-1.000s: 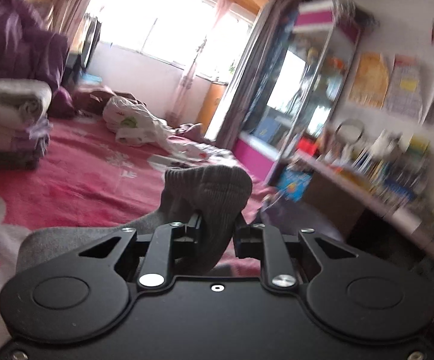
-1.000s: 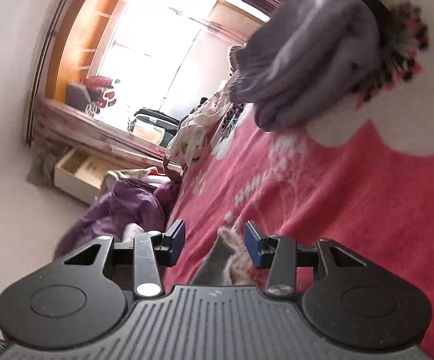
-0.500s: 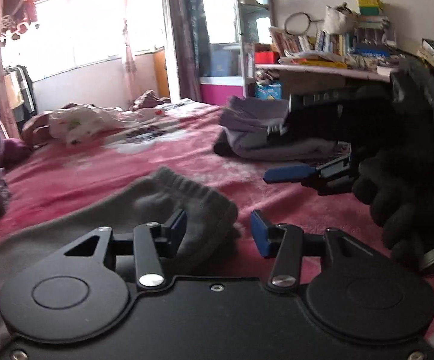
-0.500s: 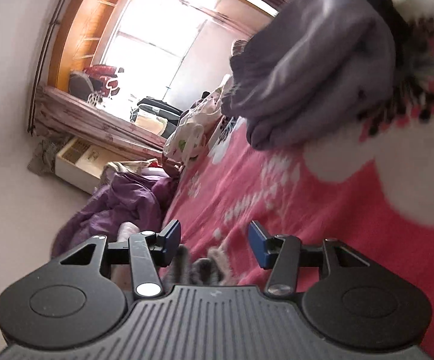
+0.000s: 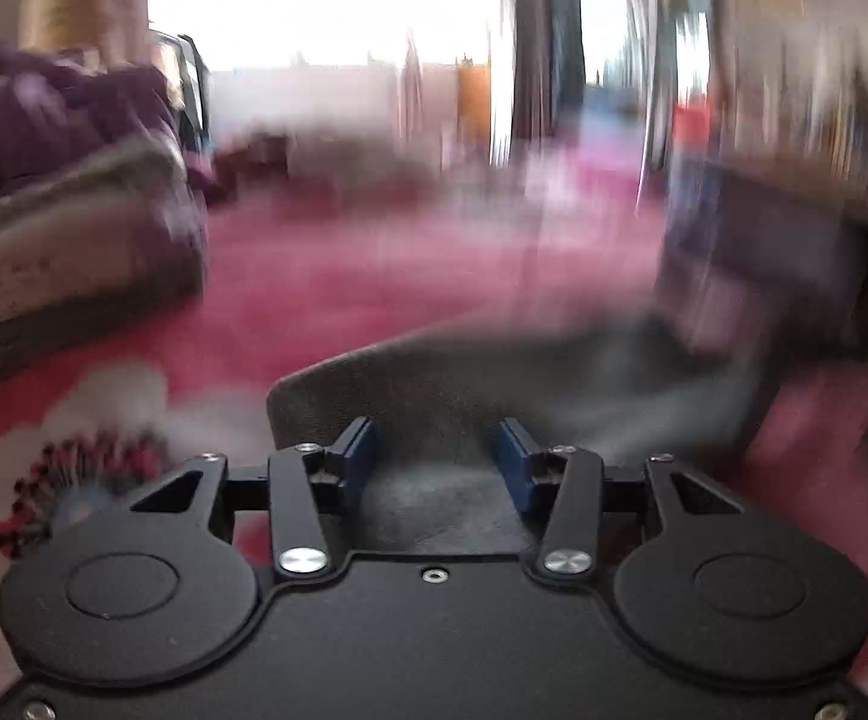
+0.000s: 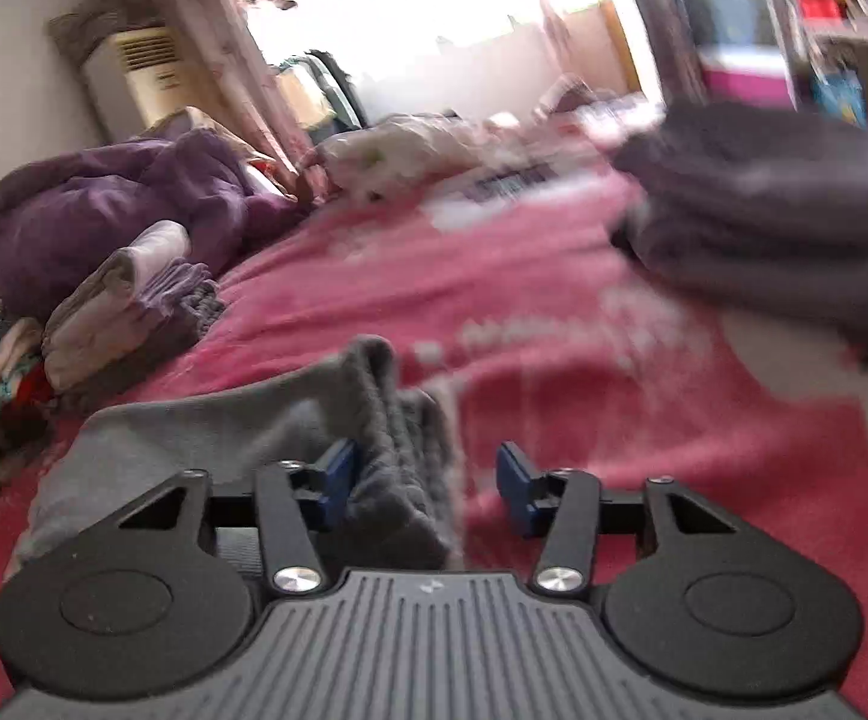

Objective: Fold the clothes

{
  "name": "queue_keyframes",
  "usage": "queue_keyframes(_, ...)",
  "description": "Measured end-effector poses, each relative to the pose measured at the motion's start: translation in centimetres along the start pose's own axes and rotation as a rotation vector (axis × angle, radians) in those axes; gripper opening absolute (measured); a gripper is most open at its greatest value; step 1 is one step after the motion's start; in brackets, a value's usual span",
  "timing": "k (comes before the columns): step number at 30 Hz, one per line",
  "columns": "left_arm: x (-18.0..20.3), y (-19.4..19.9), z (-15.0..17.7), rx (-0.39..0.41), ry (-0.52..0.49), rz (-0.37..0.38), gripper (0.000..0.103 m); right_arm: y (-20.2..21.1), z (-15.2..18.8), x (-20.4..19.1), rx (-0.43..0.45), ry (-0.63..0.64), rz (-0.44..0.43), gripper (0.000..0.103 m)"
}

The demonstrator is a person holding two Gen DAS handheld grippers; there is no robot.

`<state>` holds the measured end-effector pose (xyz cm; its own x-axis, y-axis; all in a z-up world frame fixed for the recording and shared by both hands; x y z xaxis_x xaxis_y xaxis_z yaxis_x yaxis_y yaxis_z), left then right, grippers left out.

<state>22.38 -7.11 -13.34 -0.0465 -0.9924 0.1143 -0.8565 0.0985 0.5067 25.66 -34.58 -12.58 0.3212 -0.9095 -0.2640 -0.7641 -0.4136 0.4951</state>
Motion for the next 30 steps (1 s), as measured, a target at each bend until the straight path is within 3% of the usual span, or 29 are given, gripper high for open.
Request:
queue_keyframes(2,-0.4,0.9,-0.8,0.011,0.059,0.007,0.045,-0.1,0.1,0.5,-0.002,-0.024,-0.018,0.059)
queue_keyframes(6,-0.5,4.9,-1.9,0.14,0.083,0.024,0.044,0.5,0.2,1.3,0.031,-0.093,-0.065,0.057)
queue_keyframes(8,-0.9,5.0,-1.7,0.157,0.115,0.016,0.044,0.7,0.1,1.8,0.042,-0.142,-0.092,0.057)
queue_keyframes(10,-1.1,1.8,-0.9,0.013,0.123,0.001,0.044,0.5,0.2,2.0,0.036,-0.16,-0.103,0.058)
queue_keyframes(11,-1.2,1.3,-1.0,-0.003,0.136,0.002,0.046,0.2,0.3,2.1,0.028,-0.168,-0.108,0.059)
queue_keyframes(14,-1.6,1.8,-1.6,0.006,0.203,0.026,0.047,-0.6,0.5,2.4,0.011,-0.197,-0.126,0.061)
queue_keyframes(17,-3.6,4.1,-1.8,0.01,0.368,0.118,0.066,-0.7,0.6,2.9,0.011,-0.228,-0.146,0.061)
queue_keyframes(18,-4.4,4.6,-1.5,-0.009,0.438,0.144,0.068,-0.7,0.6,2.9,0.014,-0.23,-0.155,0.061)
queue_keyframes(23,-7.6,4.8,0.1,-0.075,0.683,0.172,0.068,-0.5,0.4,2.6,0.032,-0.234,-0.195,0.061)
queue_keyframes(30,-9.6,3.9,1.5,-0.122,0.88,0.217,0.068,-0.9,0.4,3.1,0.03,-0.269,-0.208,0.061)
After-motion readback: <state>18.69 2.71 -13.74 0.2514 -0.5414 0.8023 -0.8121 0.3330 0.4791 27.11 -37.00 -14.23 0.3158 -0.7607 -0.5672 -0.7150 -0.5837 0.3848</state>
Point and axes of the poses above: each gripper's, at about its wrist camera, not at the fingertips, and y roughly against the way its jaws point, x to its right, z to its underside, the point moved 1 cm from there along -y, roughly the way its jaws point, and after that the axes turned 14 degrees about y, right-handed, at the moved point
